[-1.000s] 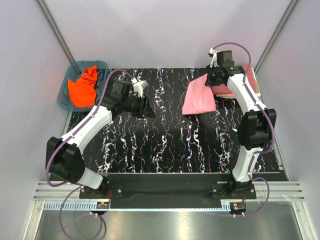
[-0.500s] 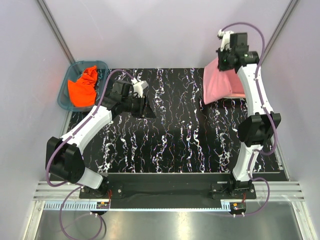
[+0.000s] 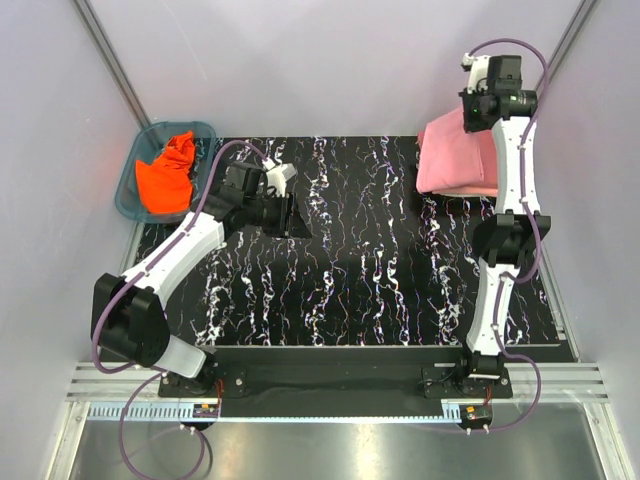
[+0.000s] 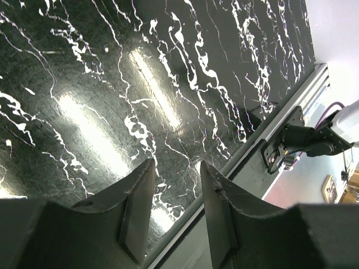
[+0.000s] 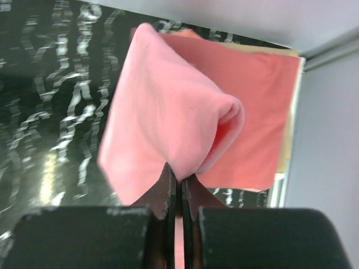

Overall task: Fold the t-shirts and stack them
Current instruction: Neatly place the folded tshirt to the corner

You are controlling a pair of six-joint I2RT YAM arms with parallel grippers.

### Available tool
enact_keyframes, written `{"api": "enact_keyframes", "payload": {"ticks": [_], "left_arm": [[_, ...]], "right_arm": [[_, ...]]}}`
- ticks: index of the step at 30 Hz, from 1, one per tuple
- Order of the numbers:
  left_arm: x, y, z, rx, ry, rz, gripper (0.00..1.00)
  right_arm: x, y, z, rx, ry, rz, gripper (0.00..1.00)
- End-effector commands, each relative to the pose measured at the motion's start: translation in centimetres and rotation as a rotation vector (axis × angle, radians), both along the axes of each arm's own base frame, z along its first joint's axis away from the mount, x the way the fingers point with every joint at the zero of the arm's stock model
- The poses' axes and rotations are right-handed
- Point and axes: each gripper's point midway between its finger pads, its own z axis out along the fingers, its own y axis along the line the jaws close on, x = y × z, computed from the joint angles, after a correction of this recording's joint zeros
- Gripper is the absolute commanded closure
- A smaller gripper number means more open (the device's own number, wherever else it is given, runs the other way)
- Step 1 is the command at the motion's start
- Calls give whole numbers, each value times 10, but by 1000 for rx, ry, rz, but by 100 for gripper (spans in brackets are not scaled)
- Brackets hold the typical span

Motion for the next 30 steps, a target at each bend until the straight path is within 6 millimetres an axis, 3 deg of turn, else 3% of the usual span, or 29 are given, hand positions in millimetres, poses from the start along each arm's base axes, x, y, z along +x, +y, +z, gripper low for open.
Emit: {"api": "enact_keyframes", "payload": {"ticks": [1, 3, 8, 12, 16, 17, 19, 20, 21, 23, 25, 26, 27, 29, 30], "left_arm": [[2, 0, 8, -17, -45, -13, 58], [5, 2, 1, 3, -40, -1, 58], [7, -2, -10, 5, -2, -13, 58], [8, -1, -14, 11, 15, -11, 58], [9, -1, -15, 14, 12, -11, 58], [9, -1, -15, 13, 11, -12, 58], [8, -1, -15, 13, 12, -14, 58], [8, -2, -14, 11, 13, -16, 58], [8, -2, -14, 11, 13, -16, 58], [8, -2, -14, 8, 14, -19, 58], [9, -3, -12, 4, 12, -17, 58], [9, -3, -12, 4, 12, -17, 58], [9, -3, -11, 3, 11, -18, 58], [9, -2, -11, 4, 10, -17, 58], [9, -2, -12, 5, 11, -16, 58]], "right_arm": [[18, -50, 6, -63, -63, -49, 100], [34, -65, -5, -88, -83, -53, 100], [62, -97, -11, -107, -171, -70, 100], [75, -98, -27, -97, -182, -29, 100], [80, -97, -22, -101, -213, -19, 100], [81, -96, -24, -100, -209, -18, 100], [80, -92, -3, -95, -259, 3, 100], [80, -87, -7, -82, -249, 23, 100], [78, -81, 13, -87, -290, 44, 100], [72, -68, 23, -82, -303, 91, 100], [69, -55, 29, -88, -308, 134, 100], [67, -48, 21, -82, -290, 173, 100], [62, -42, 31, -84, -306, 195, 100], [59, -33, 19, -68, -284, 232, 100], [59, -34, 25, -75, -303, 232, 100]]}}
